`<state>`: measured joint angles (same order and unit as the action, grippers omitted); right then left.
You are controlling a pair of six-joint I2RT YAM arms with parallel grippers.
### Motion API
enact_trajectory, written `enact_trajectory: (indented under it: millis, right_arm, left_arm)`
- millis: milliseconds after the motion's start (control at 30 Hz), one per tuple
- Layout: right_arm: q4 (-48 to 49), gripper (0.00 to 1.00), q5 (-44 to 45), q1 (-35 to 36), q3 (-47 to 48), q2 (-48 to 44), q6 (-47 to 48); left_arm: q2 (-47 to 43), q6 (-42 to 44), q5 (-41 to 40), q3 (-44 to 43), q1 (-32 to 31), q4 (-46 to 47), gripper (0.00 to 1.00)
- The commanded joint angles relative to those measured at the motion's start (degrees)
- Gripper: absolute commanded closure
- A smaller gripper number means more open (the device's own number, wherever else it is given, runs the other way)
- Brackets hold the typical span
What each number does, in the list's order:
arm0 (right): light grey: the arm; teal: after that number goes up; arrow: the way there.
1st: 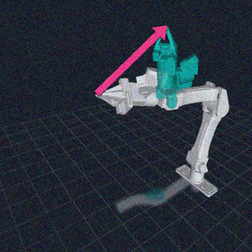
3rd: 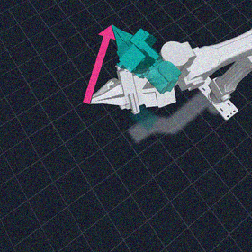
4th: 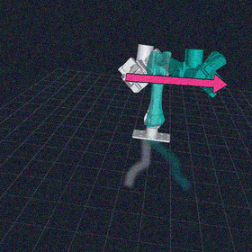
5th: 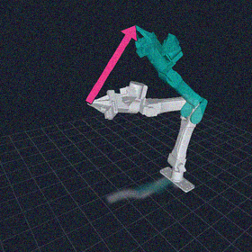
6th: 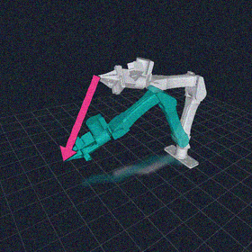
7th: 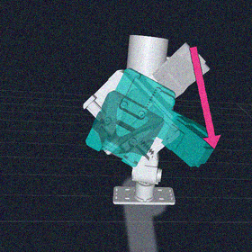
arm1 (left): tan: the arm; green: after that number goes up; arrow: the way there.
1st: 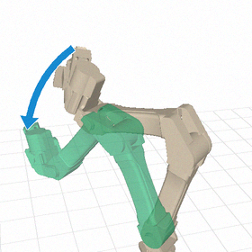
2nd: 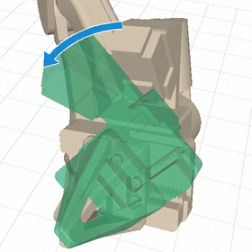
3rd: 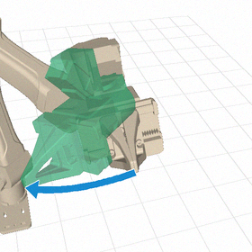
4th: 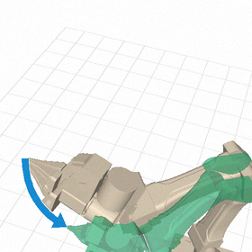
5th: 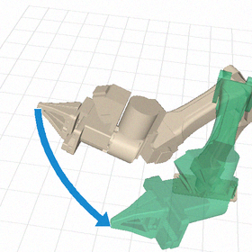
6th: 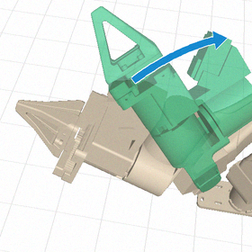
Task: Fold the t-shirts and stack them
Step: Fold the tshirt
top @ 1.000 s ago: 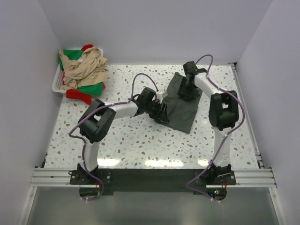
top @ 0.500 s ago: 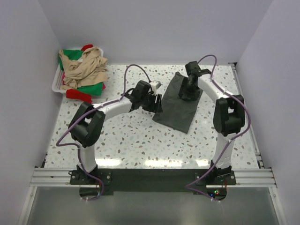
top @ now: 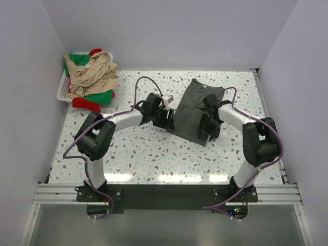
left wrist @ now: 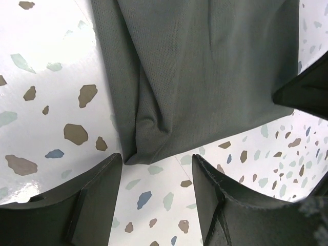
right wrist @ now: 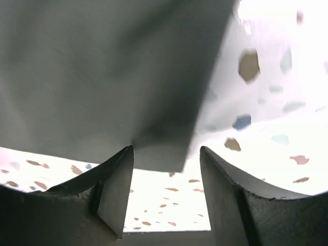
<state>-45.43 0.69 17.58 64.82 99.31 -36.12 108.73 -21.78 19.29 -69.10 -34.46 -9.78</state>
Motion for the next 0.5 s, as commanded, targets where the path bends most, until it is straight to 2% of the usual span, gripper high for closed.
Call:
enact_trajectory:
  millis: [0,467]
  right_arm:
    - [2.63,0.44,-1.92,0.26,-4.24,-4.38,-2.81]
    - [6.49,0.56,-3.85,0.35,-10.15,-3.68,-4.40]
  left_arm:
    - [-0.62,0.07,2.07,1.07,0.71,1.43,0.39]
    - [1.13,1.04,0.22,0.99,1.23,-0.24,0.45]
